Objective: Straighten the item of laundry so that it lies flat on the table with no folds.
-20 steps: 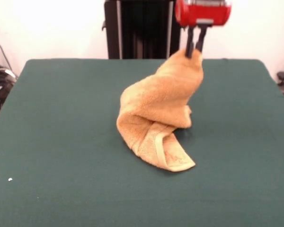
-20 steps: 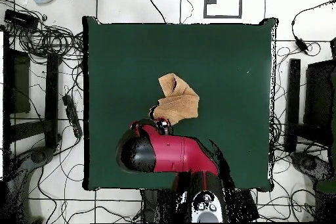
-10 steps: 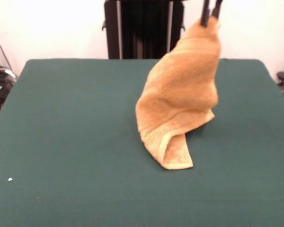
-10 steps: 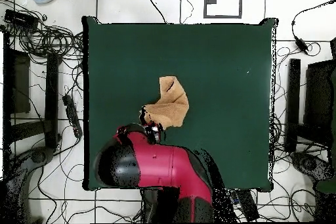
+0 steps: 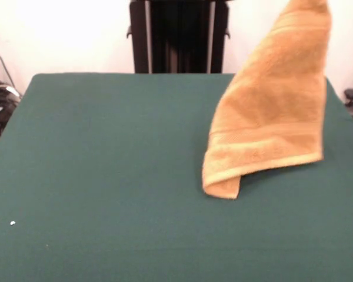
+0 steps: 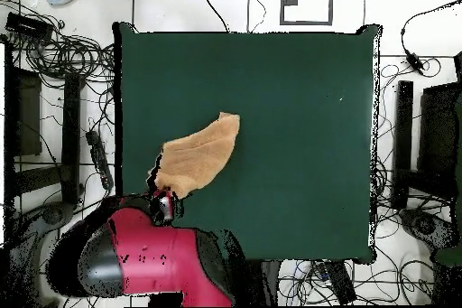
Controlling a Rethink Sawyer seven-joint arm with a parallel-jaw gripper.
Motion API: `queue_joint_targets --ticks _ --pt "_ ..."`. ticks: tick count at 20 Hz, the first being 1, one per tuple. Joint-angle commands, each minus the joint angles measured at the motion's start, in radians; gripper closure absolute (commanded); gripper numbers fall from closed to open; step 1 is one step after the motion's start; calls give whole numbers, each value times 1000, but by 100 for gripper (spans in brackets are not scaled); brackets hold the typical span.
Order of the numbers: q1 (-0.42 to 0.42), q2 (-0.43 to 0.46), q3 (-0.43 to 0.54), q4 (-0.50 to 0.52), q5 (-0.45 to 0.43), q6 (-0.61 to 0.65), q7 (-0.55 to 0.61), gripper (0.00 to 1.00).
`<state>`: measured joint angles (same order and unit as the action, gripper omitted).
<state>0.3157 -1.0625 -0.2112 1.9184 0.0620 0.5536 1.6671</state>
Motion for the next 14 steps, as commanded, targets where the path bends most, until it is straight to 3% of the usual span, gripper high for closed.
queue_joint_targets --ticks 1,14 --pt "143 40 -40 -44 106 144 514 100" --pt "314 150 -59 -212 205 198 846 100"
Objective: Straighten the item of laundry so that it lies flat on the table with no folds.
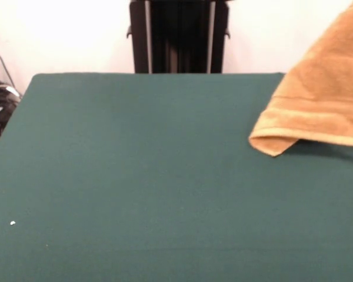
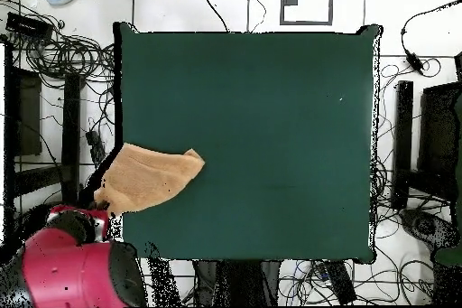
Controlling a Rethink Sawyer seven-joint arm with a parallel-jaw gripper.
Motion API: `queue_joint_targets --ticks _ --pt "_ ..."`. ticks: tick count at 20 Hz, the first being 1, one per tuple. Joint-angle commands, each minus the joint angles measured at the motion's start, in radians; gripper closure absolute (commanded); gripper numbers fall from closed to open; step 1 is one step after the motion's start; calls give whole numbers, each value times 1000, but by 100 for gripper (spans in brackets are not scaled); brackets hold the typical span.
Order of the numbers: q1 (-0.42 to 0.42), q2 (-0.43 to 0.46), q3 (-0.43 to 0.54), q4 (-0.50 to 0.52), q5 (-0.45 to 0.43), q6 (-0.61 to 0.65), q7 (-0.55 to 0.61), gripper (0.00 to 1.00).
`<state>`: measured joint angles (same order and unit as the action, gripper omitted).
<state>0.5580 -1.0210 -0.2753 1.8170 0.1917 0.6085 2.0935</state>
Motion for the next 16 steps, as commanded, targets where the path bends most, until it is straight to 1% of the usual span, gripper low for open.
queue_joint_targets --ticks 1,4,9,16 --pt "80 115 4 -129 77 153 439 100" --pt "99 126 3 -184 75 182 481 100" --pt "129 112 0 -263 78 268 564 100" --pt "153 86 3 -356 90 374 639 100"
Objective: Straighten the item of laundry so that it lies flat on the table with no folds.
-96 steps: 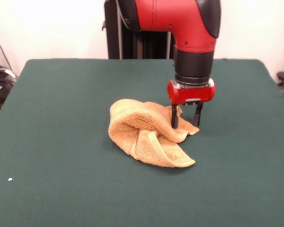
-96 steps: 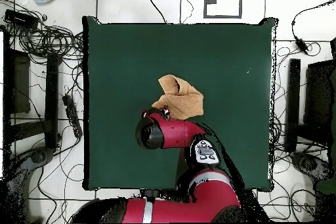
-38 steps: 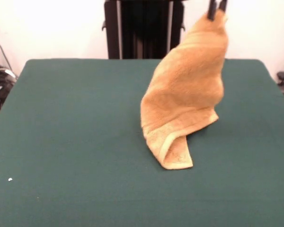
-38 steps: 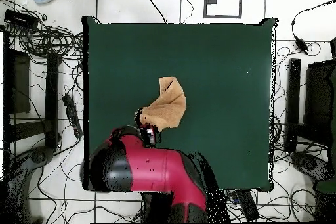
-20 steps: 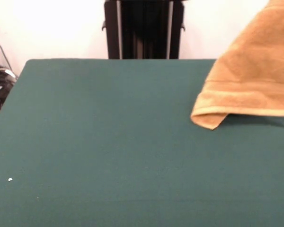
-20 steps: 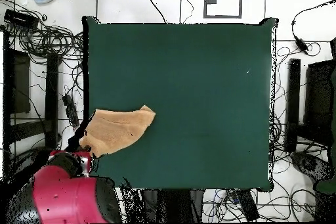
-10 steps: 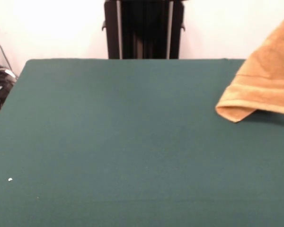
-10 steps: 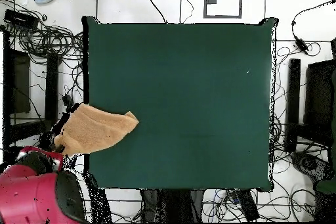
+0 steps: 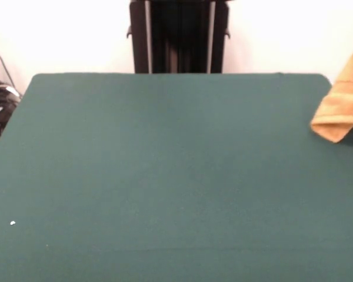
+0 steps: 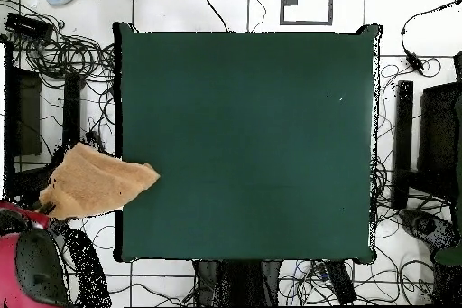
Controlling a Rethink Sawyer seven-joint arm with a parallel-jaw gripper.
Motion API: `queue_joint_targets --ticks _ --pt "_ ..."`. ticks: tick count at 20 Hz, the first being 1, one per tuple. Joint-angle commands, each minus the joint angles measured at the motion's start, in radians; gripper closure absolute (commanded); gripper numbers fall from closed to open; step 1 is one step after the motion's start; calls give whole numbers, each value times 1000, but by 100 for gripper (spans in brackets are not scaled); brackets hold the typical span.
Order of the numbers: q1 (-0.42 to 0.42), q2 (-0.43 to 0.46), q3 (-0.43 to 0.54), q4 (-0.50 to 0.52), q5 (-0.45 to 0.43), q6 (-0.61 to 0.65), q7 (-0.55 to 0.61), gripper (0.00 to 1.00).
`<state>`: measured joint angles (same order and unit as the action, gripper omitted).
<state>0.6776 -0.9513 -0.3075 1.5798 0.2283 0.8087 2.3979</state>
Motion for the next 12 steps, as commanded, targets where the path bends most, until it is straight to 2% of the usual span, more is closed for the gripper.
queue_joint_targets --ticks 1,8,12 --pt "34 10 39 -126 57 181 336 100" --pt "36 -28 49 -170 74 245 342 100" --pt "19 -63 61 -162 101 279 313 100"
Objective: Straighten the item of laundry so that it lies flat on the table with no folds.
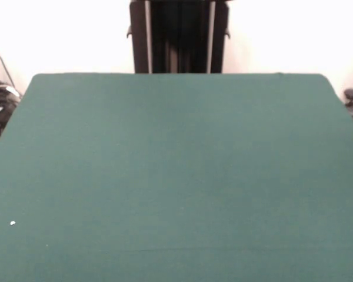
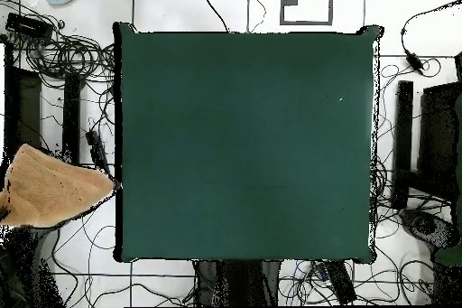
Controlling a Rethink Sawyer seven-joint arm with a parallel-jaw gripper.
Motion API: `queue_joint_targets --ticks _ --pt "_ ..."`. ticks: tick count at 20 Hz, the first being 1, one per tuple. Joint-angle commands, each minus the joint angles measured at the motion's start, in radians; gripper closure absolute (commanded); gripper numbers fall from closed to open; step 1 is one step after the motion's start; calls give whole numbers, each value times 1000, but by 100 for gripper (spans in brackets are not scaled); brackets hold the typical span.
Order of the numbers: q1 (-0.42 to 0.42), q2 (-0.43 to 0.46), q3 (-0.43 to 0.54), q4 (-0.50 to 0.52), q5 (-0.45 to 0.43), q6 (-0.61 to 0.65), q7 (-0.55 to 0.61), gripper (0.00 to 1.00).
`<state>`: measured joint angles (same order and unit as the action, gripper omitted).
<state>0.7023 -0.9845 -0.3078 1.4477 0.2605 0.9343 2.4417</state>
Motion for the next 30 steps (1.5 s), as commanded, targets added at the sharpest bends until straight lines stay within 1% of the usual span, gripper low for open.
queue_joint_targets --ticks 1,6,8,10,12,15,17,20,22,24,26,30 --pt "-9 -39 61 -26 73 159 261 100" --pt "-35 -92 72 37 99 154 175 100" --pt "-60 -137 77 87 118 151 108 100" --pt "-101 -180 82 156 134 137 -2 100" --pt "-158 -209 95 233 146 108 -148 100" --pt "-223 -232 116 287 121 98 -307 100" --pt "-285 -243 134 323 94 96 -433 100" --pt "-378 -255 164 355 6 65 -625 100" --pt "-445 -263 191 383 -33 33 -745 100" --pt "-513 -263 223 418 -44 -11 -866 100" --pt "-577 -264 261 455 -42 -51 -959 100" --pt "-674 -266 325 504 -52 -134 -1080 100"
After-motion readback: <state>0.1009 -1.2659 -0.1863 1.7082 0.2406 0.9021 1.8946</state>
